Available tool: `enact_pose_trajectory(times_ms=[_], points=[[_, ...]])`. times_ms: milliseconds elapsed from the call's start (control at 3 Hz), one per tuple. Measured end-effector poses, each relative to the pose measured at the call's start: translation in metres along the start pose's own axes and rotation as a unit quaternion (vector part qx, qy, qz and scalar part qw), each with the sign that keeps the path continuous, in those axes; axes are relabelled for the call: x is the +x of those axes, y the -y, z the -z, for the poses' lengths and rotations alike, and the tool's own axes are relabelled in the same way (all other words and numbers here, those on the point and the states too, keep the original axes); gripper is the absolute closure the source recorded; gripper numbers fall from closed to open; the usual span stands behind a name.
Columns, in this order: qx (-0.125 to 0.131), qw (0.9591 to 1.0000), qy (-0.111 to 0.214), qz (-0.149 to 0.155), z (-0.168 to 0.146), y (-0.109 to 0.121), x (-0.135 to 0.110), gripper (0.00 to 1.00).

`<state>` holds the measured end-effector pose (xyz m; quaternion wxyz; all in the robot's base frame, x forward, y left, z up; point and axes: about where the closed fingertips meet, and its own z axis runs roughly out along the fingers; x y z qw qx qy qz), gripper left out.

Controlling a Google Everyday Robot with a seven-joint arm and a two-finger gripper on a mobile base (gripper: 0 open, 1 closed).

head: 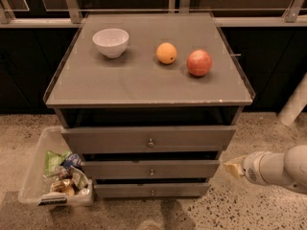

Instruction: Close top drawer

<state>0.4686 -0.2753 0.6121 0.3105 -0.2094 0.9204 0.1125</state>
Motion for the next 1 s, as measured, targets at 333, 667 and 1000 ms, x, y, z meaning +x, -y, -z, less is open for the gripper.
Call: enact_pose_trajectory(times_ms=[333, 667, 1000], points=[[0.0, 1.0, 0.0, 0.0, 0.0, 0.0, 0.0, 0.11], [0.0, 1.0, 0.0, 0.0, 0.0, 0.0, 0.0, 0.0], [0.0, 1.0, 0.0, 0.0, 0.0, -0.0001, 0.0, 0.0]])
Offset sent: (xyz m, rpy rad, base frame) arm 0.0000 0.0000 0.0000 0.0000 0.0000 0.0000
